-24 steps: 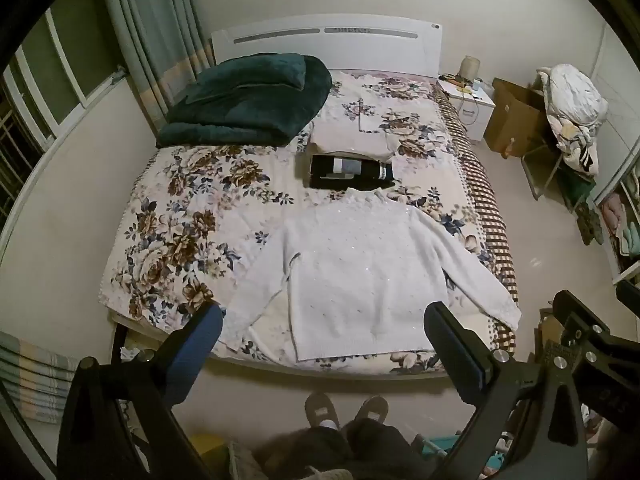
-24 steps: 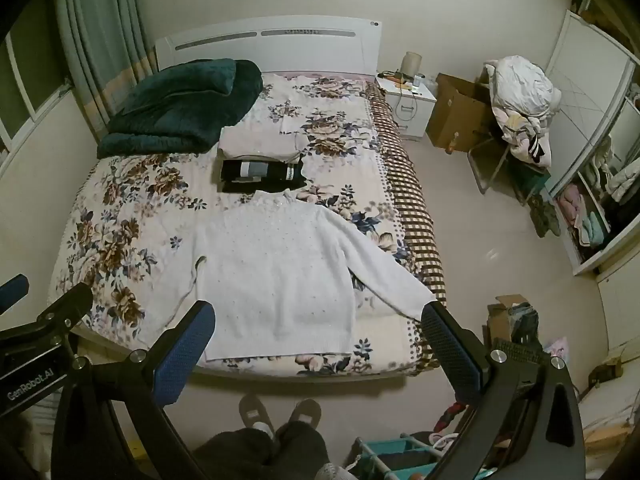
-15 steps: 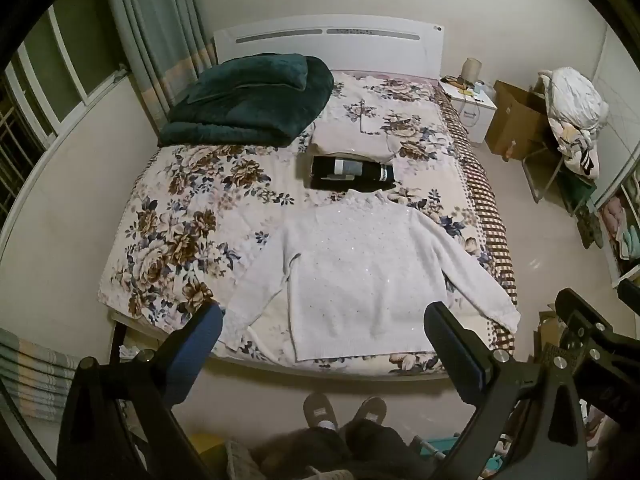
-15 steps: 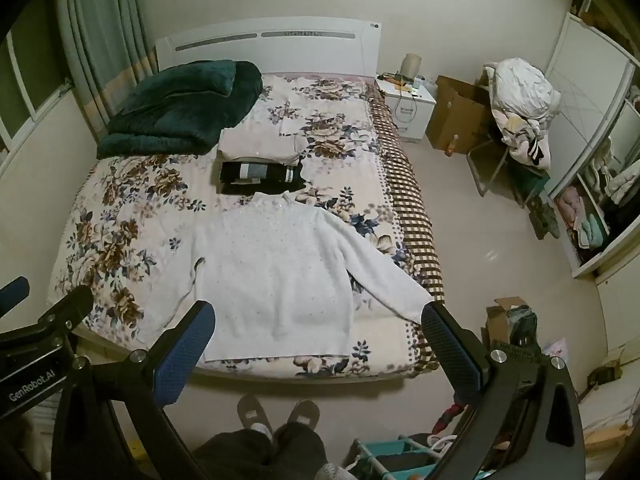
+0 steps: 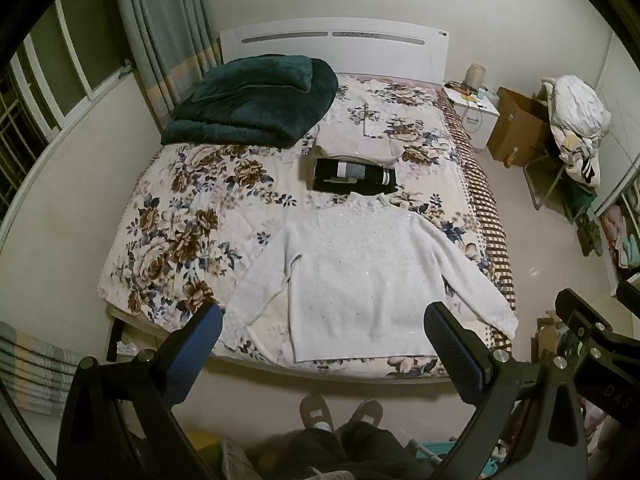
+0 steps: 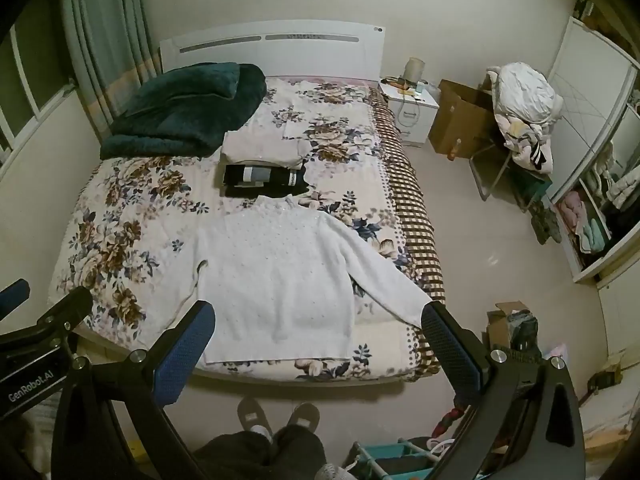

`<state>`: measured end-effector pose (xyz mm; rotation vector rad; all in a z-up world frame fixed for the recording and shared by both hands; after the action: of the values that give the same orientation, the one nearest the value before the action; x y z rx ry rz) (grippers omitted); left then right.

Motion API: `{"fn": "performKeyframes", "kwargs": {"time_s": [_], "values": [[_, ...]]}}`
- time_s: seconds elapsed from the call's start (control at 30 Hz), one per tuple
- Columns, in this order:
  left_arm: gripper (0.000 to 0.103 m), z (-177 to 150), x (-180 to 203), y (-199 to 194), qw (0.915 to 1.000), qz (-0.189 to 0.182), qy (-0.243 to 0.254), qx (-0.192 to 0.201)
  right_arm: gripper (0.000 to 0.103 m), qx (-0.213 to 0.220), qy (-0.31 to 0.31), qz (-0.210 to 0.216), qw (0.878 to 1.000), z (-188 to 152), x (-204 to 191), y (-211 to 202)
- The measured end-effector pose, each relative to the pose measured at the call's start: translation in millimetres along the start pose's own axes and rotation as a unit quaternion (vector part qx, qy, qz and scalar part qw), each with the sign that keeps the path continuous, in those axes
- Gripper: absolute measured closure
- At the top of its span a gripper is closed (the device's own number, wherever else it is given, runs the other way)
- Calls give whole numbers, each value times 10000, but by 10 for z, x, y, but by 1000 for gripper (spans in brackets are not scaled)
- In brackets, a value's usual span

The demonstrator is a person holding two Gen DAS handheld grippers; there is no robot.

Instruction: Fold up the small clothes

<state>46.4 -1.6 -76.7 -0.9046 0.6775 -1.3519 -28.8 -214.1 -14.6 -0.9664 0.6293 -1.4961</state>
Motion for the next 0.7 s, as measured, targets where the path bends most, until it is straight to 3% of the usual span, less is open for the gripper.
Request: {"fn": "performKeyframes", "kwargs": {"time_s": [0.7], "values": [[0,1,-5,-4,10000,-52,-35,26,0,58,-1,-6,10000,24,-23,-54]]}}
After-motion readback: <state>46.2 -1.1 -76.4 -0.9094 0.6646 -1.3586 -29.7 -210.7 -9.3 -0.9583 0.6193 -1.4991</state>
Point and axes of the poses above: each gripper's, at about its wrist camera, not at the fingertips, and y roughly the way its jaws point, x to its right, z to its top, the point moved 9 cm from there along y, roughly the way its jaws point, and after that the axes turned 15 degrees about -y, right-handed, at the moved point
